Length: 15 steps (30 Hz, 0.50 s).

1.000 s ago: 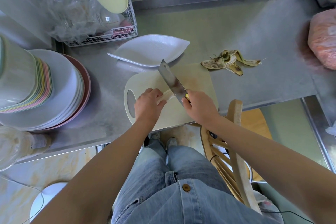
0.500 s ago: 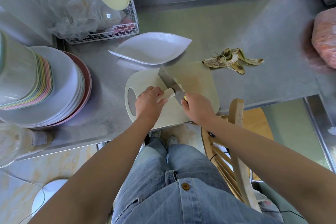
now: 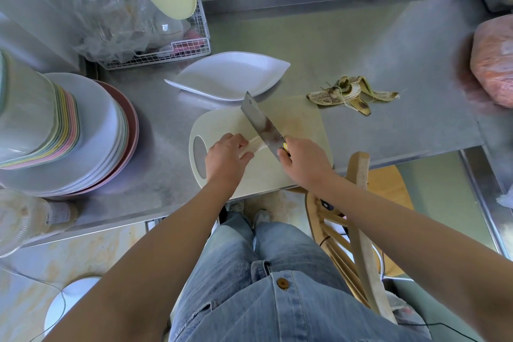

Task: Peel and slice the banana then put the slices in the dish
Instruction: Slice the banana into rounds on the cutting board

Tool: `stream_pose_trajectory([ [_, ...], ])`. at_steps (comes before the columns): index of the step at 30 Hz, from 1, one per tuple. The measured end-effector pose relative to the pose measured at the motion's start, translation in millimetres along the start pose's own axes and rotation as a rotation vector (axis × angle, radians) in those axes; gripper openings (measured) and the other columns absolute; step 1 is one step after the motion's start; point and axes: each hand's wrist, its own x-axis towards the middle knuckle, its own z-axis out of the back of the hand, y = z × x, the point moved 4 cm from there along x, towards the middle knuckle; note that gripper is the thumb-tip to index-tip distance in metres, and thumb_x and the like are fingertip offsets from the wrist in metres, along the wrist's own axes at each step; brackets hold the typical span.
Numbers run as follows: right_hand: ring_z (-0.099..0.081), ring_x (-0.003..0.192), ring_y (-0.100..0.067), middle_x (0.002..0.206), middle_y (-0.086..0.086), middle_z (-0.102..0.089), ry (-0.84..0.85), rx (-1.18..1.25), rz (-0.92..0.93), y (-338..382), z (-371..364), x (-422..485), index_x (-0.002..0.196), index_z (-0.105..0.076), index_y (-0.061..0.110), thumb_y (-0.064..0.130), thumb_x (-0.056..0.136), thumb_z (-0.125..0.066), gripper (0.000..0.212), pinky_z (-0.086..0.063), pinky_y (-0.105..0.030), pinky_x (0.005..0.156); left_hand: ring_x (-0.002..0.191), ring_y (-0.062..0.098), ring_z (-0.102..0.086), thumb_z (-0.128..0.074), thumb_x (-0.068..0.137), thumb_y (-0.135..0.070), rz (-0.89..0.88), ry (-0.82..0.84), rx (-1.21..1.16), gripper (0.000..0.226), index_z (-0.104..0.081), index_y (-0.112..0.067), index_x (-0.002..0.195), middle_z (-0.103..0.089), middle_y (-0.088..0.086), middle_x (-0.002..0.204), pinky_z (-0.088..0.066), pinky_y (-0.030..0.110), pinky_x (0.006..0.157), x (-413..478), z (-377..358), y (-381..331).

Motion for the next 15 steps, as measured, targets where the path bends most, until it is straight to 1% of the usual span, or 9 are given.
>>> stream_pose_trajectory([
  [1,-0.048,0.068,-0.02,0.073,-0.001,-0.047,0.003,0.0,-0.002,0.0,-0.5,0.6,0.085,-0.044,0.014,0.027,0.098,-0.042,0.019,-0.034,-0.031,0.06,0.09,0.023,-0.061,-0.068,0.085,-0.031,0.0,0.001,0.0,0.024,-0.067,-0.021,0.107,-0.063,-0.002,0.106,-0.048,0.033,0.075,0.1,0.0,0.2],
  [3,-0.049,0.069,-0.02,0.074,-0.001,-0.047,0.007,0.001,-0.003,-0.5,-2.2,1.4,0.089,-0.051,0.01,0.027,0.098,-0.042,0.021,-0.035,-0.03,0.061,0.091,0.023,-0.061,-0.068,0.085,-0.031,0.003,0.002,-0.003,0.024,-0.067,-0.021,0.107,-0.063,-0.002,0.106,-0.049,0.034,0.076,0.5,-0.3,0.3],
  [5,-0.047,0.069,-0.018,0.073,0.0,-0.046,0.027,-0.001,-0.008,-2.2,-7.1,0.7,0.093,-0.054,0.008,0.027,0.098,-0.042,0.023,-0.034,-0.03,0.062,0.09,0.023,-0.061,-0.069,0.085,-0.031,0.006,-0.001,-0.009,0.025,-0.067,-0.021,0.107,-0.063,-0.002,0.106,-0.049,0.034,0.076,0.4,-0.1,0.3],
  [9,-0.044,0.065,-0.019,0.063,0.004,-0.038,0.076,-0.024,-0.045,-6.7,-23.4,-6.2,0.084,-0.046,0.013,0.028,0.1,-0.039,0.023,-0.029,-0.029,0.059,0.088,0.021,-0.061,-0.069,0.085,-0.031,0.002,-0.006,-0.009,0.025,-0.068,-0.021,0.108,-0.064,-0.002,0.105,-0.049,0.033,0.073,-0.4,-0.4,0.9],
  [11,-0.044,0.064,-0.019,0.066,0.002,-0.04,0.069,-0.02,-0.051,-7.7,-26.7,-7.2,0.086,-0.048,0.011,0.028,0.1,-0.038,0.024,-0.03,-0.029,0.059,0.088,0.021,-0.061,-0.069,0.085,-0.03,-0.001,-0.005,-0.011,0.025,-0.067,-0.021,0.108,-0.064,-0.003,0.105,-0.047,0.032,0.072,-0.3,-0.4,1.1],
  [13,-0.044,0.064,-0.019,0.066,0.002,-0.04,0.065,-0.013,-0.045,-7.3,-24.6,-6.3,0.084,-0.046,0.013,0.028,0.1,-0.039,0.023,-0.03,-0.029,0.059,0.089,0.021,-0.061,-0.069,0.085,-0.03,0.0,-0.005,-0.013,0.026,-0.067,-0.021,0.108,-0.063,-0.003,0.105,-0.047,0.031,0.073,-0.3,-0.2,1.2],
  [15,-0.044,0.066,-0.019,0.069,0.0,-0.043,0.045,-0.001,-0.037,-6.2,-18.7,-4.0,0.086,-0.05,0.01,0.028,0.099,-0.039,0.024,-0.03,-0.029,0.06,0.089,0.02,-0.061,-0.069,0.084,-0.03,0.006,-0.003,-0.018,0.025,-0.067,-0.021,0.108,-0.063,-0.003,0.105,-0.047,0.031,0.074,-0.2,-0.3,1.6],
])
